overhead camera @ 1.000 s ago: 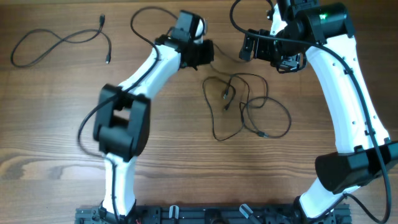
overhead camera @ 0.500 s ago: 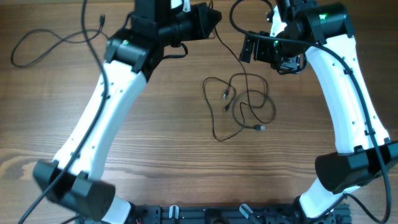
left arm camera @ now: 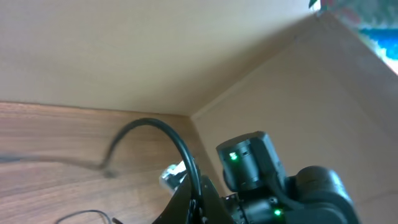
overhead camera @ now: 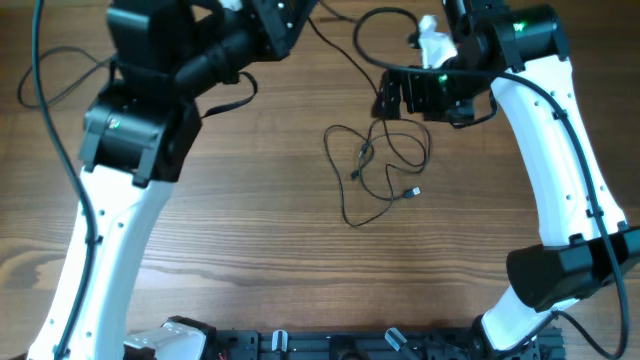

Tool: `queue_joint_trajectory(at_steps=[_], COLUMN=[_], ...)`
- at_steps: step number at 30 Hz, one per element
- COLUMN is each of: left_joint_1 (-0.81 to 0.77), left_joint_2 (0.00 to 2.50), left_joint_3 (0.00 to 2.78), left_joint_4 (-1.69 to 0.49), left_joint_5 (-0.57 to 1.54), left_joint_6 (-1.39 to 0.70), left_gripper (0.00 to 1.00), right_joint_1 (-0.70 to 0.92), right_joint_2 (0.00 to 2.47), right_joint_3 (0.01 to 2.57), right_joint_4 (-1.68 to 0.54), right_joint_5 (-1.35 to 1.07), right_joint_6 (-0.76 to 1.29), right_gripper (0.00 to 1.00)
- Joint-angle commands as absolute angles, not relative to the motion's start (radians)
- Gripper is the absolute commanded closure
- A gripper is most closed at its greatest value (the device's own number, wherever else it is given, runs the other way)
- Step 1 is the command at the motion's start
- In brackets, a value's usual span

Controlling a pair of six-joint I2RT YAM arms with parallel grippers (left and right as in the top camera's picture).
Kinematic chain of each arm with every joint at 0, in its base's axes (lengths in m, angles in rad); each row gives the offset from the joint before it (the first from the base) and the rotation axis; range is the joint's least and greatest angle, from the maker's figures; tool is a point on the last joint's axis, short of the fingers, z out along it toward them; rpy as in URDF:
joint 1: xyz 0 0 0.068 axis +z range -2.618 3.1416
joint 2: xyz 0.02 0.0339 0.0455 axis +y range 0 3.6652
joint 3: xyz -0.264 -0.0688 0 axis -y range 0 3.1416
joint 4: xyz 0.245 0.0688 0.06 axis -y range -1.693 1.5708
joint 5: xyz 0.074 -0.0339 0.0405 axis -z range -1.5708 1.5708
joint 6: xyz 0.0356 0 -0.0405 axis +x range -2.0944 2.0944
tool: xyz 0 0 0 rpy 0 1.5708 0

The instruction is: Untangle cables

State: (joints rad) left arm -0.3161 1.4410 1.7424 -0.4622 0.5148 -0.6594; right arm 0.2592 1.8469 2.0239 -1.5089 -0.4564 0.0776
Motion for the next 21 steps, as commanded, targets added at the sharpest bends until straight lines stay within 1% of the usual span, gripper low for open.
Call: queue_joint_trajectory(at_steps=[1,5,8,9,11,12,14,15,16,17,18,21], left_joint_1=[-0.311,-0.311,-0.311,-0.311,-0.311,-0.311,-0.311,-0.311,-0.311,-0.311,-0.311,-0.311], left_joint_2=[1.428,1.428,1.428,1.428,1.428,1.428,1.429,1.428,1.429,1.428,1.428,1.428], left_joint_3=[1.757,1.757,1.757,1.757,1.757,1.757,1.757,1.757,1.757,1.757,1.757,1.757], left_joint_4=[-0.460,-0.455,-0.455,-0.455,-0.455,-0.455,-0.455,-0.455,-0.452,-0.451,-0.451,-0.452], left_joint_5=[0.523,0.523,0.523,0.523,0.523,0.523,0.523,0.523,0.523,0.523,0.523,0.523], left_joint_6=[-0.773,-0.802,-0.802,-0.802,-0.802,-0.808,-0.836,-0.852,-0.871,-0.877,-0.877,-0.876], left_gripper=[0.96,0.96,0.96,0.96,0.96,0.96,0.96,0.96,0.96,0.96,0.96,0.96], right_joint_1=[0.265,0.266,0.279,0.284,0.297,0.307,0.325,0.335,0.352,0.361,0.370,0.392], right_joint_2=[1.848,1.848,1.848,1.848,1.848,1.848,1.848,1.848,1.849,1.850,1.850,1.852], right_joint_3=[2.021,2.021,2.021,2.021,2.021,2.021,2.021,2.021,2.021,2.021,2.021,2.021], right_joint_4=[-1.476,-1.426,-1.392,-1.380,-1.349,-1.332,-1.308,-1.299,-1.287,-1.282,-1.278,-1.266], right_joint_5=[-0.648,-0.653,-0.652,-0.652,-0.652,-0.653,-0.652,-0.652,-0.646,-0.636,-0.620,-0.558], right_joint_6=[-0.144,-0.214,-0.217,-0.217,-0.208,-0.207,-0.206,-0.206,-0.207,-0.206,-0.206,-0.186], right_gripper=[0.00,0.00,0.02,0.07,0.15,0.20,0.46,0.48,0.37,0.30,0.27,0.27])
